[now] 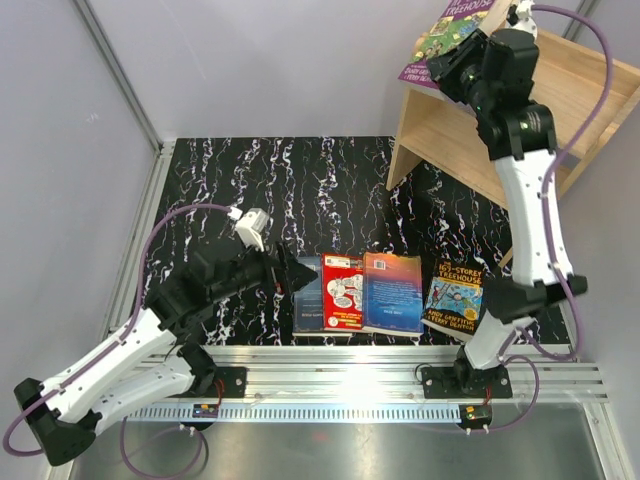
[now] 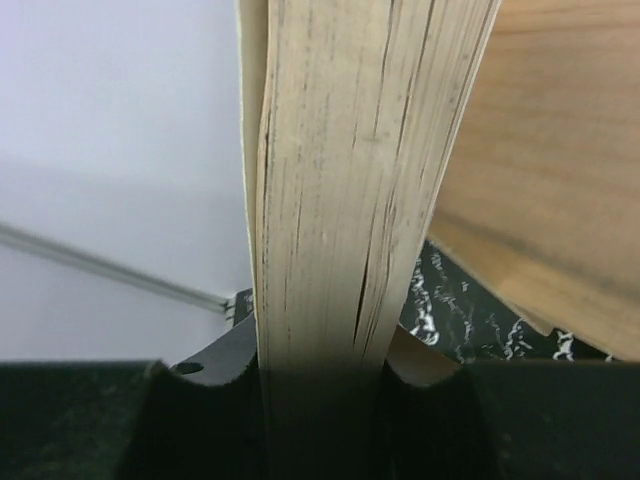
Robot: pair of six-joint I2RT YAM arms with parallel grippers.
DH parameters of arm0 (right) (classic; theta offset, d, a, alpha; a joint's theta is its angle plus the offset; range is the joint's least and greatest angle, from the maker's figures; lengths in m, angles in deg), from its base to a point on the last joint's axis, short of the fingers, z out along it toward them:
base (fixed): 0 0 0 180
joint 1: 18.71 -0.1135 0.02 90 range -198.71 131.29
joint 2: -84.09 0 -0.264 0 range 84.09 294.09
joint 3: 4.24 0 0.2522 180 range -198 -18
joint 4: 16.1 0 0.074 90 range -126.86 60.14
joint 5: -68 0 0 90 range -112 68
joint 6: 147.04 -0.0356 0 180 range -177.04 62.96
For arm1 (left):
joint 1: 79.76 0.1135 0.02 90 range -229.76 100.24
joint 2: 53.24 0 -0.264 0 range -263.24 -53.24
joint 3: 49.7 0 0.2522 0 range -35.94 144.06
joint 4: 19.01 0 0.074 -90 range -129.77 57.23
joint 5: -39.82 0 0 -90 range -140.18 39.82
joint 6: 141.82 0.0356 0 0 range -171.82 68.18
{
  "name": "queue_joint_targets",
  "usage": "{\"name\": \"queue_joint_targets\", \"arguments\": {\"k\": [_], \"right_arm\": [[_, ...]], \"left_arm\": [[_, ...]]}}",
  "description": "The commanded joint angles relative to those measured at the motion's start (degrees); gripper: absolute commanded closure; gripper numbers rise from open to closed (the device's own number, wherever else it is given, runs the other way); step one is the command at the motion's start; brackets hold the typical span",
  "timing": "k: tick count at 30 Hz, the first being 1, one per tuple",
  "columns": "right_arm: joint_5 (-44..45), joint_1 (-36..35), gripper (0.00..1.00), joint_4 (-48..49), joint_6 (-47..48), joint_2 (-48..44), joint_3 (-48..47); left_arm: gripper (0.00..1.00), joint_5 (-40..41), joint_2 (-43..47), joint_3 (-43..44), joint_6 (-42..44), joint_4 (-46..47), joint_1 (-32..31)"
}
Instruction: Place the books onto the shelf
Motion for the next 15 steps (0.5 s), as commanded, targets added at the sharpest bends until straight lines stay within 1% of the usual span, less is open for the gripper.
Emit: {"name": "queue_joint_targets", "arguments": {"k": [1,3,6,10,11,15], "right_arm": [[3.6,4.2,1.0,1.3,-1.6,4.4,-10.8],[1.7,7.8,1.0,2.0,-4.6,6.3,-13.3],[0.2,11.9,1.0,2.6,-8.5,6.5,-12.4],[-2.8,13.6,1.0,5.2,-11.1,6.2,-9.2],[-4.9,15.2,1.0,5.6,-11.8,6.5,-8.8],[-12.2,15.7,1.0,6.8,-14.5,10.1,-10.3]], "left_arm": [[0.01,1.0,1.8,-1.6,0.0,0.8,-0.1],[0.01,1.2,2.4,-2.3,0.2,0.4,-0.1],[0.01,1.3,2.5,-3.3,0.4,0.4,-0.1],[0.01,0.5,1.6,-4.5,0.1,2.4,-0.1],[0.01,0.2,1.4,-4.7,0.0,3.3,-0.1],[0.01,-0.6,-0.5,-5.6,-0.8,5.1,-0.1]]}}
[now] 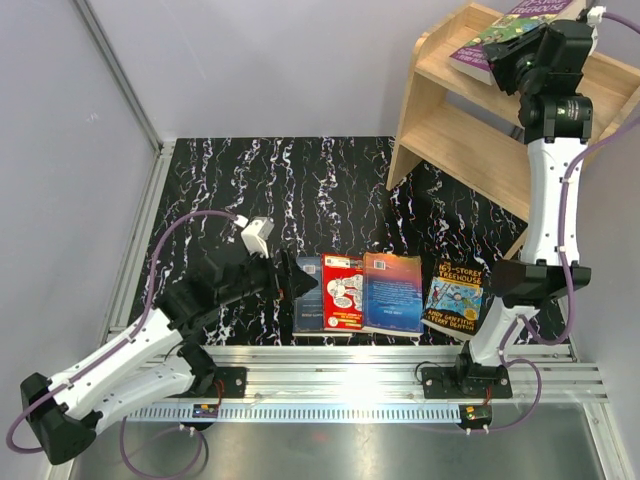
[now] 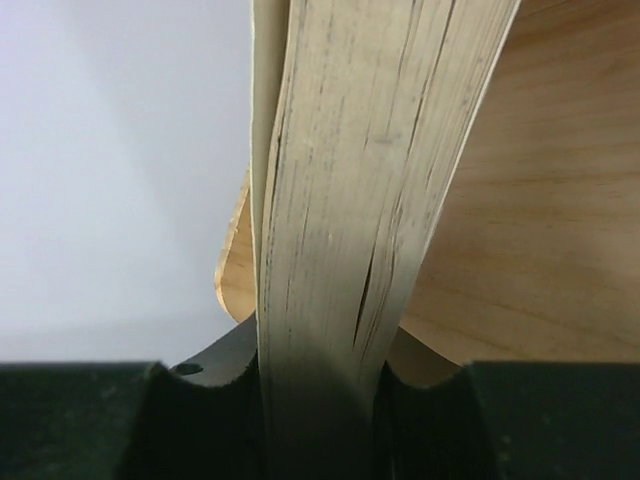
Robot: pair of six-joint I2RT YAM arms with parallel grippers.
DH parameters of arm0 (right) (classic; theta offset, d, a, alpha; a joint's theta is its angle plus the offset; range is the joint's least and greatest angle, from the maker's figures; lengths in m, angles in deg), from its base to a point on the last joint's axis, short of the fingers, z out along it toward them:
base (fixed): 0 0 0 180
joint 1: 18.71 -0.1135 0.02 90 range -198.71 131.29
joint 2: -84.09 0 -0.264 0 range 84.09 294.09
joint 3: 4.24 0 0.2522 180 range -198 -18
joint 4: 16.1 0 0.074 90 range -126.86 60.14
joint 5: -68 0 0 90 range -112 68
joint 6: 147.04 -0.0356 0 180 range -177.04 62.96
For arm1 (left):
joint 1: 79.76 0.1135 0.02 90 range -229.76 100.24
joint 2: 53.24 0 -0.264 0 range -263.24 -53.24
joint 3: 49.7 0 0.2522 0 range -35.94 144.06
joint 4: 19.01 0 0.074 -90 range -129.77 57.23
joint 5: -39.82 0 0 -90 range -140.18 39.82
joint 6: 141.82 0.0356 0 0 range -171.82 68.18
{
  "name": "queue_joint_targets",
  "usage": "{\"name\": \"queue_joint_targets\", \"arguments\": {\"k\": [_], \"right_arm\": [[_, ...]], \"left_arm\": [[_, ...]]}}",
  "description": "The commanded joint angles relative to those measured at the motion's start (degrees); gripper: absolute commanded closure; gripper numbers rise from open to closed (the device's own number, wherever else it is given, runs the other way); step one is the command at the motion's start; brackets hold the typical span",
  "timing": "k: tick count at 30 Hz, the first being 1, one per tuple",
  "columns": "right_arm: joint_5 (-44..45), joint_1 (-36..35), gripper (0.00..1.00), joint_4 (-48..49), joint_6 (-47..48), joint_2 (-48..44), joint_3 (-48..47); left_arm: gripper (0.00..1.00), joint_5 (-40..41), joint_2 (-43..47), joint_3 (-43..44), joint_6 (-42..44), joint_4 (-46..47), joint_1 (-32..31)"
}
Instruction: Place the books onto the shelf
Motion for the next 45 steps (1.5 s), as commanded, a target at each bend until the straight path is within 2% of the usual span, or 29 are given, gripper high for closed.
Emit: {"name": "queue_joint_targets", "arguments": {"k": [1,8,12,15,18,21,23,26,30,34,38,39,42,43,45], "right_arm": [[-8.5,-0.6,1.0,7.1,-3.4,2.7,-3.1],[-19.0,-0.6,1.0,10.7,-10.6,4.8,-2.0],[-19.9,-0.6,1.0,13.6,-12.0,4.4,-1.3],[-20.5,-0.5,0.97,11.9,-13.1,5.2,-3.2],[-23.8,-1.5,1.0,11.0,-17.1,3.2,-1.3],[-22.8,-4.0,1.0,15.5,-18.1,-3.0,10.0],[-22.4,-4.0,1.0,17.7,-20.0,-5.2,13.4],[-21.1,-4.0,1.0,14.4,-19.3,-6.5,13.7],[-21.7,-4.0,1.0,15.6,-20.0,-7.0,15.6],[-20.3,-3.4,1.0,14.4,-19.5,-4.7,13.0],[-20.1,-2.8,0.93,13.6,-19.8,-1.7,10.3],[-19.9,-0.7,0.9,14.0,-20.0,-0.6,9.9],[-20.5,0.8,0.89,15.5,-21.7,2.0,8.3],[-21.6,1.5,0.83,15.7,-22.6,2.8,7.6],[-23.0,2.0,0.6,17.3,-23.6,5.0,5.3]], "left_arm": [[0.01,-0.9,-1.2,-0.5,-0.7,4.4,0.0],[0.01,-0.2,-1.6,-1.3,-0.7,4.5,-0.1],[0.01,-0.2,-2.3,-1.5,-0.8,5.0,-0.1],[0.01,-0.5,-2.8,-1.5,-1.1,5.5,-0.1],[0.01,-0.4,-2.9,-1.6,-1.3,5.8,-0.1],[0.01,-0.2,-3.3,-1.6,-1.1,6.1,-0.1],[0.01,-0.5,-4.1,-1.3,-1.0,6.2,-0.2],[0.01,-1.0,-4.3,-1.2,-1.3,6.5,-0.1],[0.01,-0.8,-3.8,-1.6,-1.4,6.7,-0.1],[0.01,-0.8,-3.5,-2.0,-1.4,6.3,-0.2],[0.01,-0.1,-2.4,-2.7,-1.3,5.6,-0.2],[0.01,-0.1,-2.3,-2.6,-1.3,5.4,-0.1],[0.01,0.5,-2.0,-2.7,-0.9,4.7,-0.1],[0.01,0.6,-2.1,-2.7,-0.9,4.7,-0.2],[0.01,0.7,-2.2,-2.7,-0.8,4.7,-0.1]]}}
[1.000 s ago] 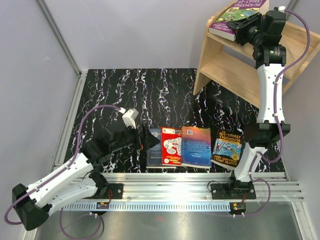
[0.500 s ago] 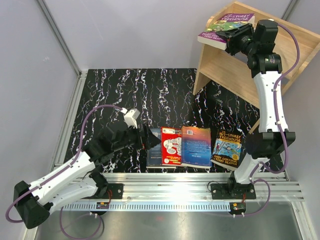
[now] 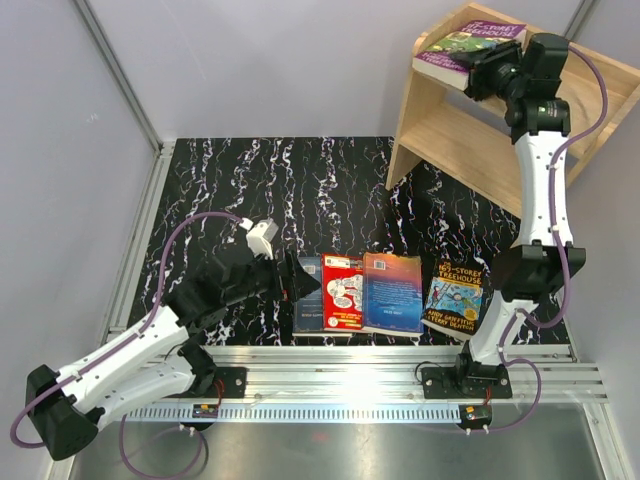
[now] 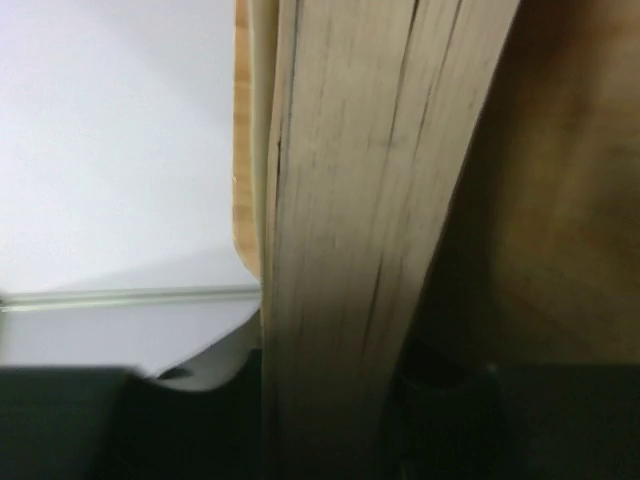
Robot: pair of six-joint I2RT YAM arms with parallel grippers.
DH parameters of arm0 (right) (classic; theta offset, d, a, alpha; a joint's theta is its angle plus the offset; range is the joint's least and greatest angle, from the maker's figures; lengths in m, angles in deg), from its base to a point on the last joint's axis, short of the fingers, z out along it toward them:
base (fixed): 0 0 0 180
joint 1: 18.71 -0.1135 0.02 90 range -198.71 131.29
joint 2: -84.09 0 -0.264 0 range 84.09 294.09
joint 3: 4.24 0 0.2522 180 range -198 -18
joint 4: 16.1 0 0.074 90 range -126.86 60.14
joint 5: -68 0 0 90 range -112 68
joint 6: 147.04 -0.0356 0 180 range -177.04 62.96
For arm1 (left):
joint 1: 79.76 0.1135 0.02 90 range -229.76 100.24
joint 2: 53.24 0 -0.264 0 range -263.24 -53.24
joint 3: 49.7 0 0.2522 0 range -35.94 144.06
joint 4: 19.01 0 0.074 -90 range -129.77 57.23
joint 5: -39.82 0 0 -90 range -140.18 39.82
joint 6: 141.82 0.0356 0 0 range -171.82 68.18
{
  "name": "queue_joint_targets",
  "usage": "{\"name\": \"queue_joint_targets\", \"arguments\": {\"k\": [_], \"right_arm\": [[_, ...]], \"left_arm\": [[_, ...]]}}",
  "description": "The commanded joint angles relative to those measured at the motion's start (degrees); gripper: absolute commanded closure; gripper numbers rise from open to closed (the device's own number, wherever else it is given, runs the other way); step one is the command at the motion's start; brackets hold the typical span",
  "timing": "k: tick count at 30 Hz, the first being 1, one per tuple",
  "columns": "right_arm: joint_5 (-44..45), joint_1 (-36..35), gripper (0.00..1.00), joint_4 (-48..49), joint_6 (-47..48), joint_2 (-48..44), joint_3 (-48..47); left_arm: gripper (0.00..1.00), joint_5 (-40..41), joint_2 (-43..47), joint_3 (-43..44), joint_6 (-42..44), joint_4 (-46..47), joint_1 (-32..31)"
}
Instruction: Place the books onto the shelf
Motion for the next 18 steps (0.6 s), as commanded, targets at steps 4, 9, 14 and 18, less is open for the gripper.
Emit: {"name": "queue_joint_targets", "arguments": {"k": [4,9,14,18], "right_arm": [[-4.6,1.2,0.0,7.3,-3.0,5.3,-10.4],[-3.0,1.3,0.0,2.2,-0.4,5.7,-17.5],[-1.7,1.3,0.0,-8.3,5.1,4.1,-19.8],[-1.1,1.3,0.0,-12.1,7.4,1.1,-15.0]], "left_arm": [[0.01,0.7,0.3,-0.1,0.2,1.8,-0.1],[0.01,0.4,0.5,-0.1,-0.2,1.9,-0.1],[0.01,-0.2,1.6,0.2,-1.1,1.7,-0.1],[0.01,-0.5,2.5,0.5,-1.4,0.7,-0.1]]}}
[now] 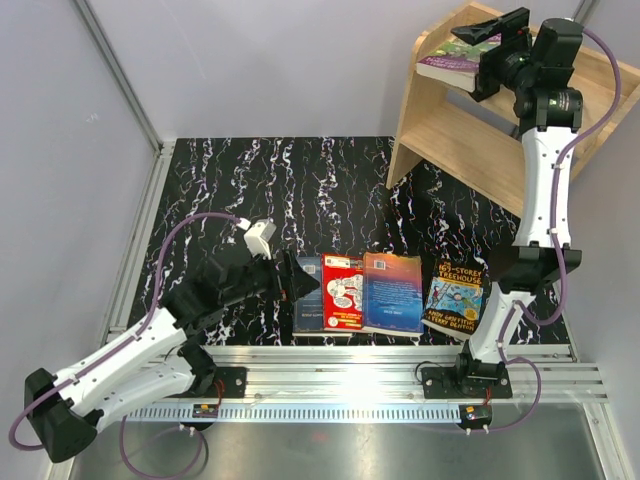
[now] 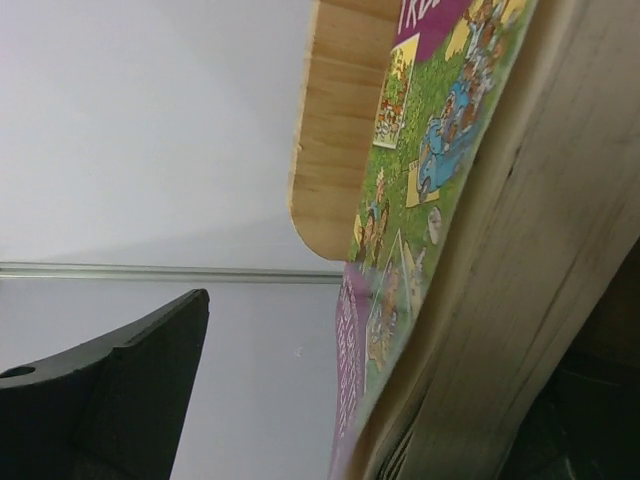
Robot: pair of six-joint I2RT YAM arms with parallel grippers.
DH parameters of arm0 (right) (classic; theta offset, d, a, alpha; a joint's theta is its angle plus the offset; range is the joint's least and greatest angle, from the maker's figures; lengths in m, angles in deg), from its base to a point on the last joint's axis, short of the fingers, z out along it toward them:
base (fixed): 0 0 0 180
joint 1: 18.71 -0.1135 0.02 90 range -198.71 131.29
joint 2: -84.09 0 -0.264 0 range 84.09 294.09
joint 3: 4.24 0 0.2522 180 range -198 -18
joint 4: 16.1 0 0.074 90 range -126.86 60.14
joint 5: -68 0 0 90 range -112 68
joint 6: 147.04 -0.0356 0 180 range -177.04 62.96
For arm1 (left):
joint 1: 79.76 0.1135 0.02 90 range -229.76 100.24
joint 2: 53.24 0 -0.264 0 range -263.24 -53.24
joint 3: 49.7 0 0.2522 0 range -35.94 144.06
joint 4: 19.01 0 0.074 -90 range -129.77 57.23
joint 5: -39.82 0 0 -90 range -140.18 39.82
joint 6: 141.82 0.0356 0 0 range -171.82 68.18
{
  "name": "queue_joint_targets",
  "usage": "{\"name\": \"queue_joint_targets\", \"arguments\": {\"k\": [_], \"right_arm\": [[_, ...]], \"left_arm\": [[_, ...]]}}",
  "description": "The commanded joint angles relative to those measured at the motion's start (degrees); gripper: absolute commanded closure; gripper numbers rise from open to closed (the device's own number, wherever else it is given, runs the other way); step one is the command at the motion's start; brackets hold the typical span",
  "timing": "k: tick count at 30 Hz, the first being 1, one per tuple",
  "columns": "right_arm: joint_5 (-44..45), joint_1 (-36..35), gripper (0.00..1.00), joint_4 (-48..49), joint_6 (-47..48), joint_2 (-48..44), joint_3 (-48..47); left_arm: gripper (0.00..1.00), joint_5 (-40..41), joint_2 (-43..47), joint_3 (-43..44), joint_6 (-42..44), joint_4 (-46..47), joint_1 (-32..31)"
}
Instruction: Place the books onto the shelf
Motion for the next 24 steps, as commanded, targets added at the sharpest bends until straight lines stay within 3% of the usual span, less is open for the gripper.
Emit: {"name": "queue_joint_targets", "arguments": {"k": [1,6,16,19,21,23,24], "right_arm": [[1.3,0.2,0.0,-3.8,4.4,-5.1,1.6],[4.4,0.3,0.0,-11.3,6.7,-5.1,-5.3],[14.3,0.4,0.0,-22.9,16.4,-9.6,-0.1],[16.7,0.3,0.16,-24.2,18.6,-10.4,0.8],[17.8,0.4,0.41,-23.4,19.9,-12.1,2.6],[17.6,0.4,0.36,-21.7,20.7,-12.4,1.9],[16.8,1.1,0.16,-21.9,21.3,-11.5,-0.2]], "left_arm": [[0.01,-0.5,2.0,0.4,-0.9,0.6,-0.1],[0.01,0.0,4.3,0.2,-1.8,-1.3,-0.2],[0.01,0.3,6.7,-1.1,-3.1,-3.5,-0.2],[0.01,0.2,6.4,-1.3,-3.3,-3.5,-0.1],[0.01,0.2,6.0,-1.4,-3.3,-3.4,-0.2],[0.01,0.1,5.7,-1.5,-3.4,-3.1,-0.1],[0.01,0.1,5.3,-1.6,-3.3,-3.0,-0.2]]}}
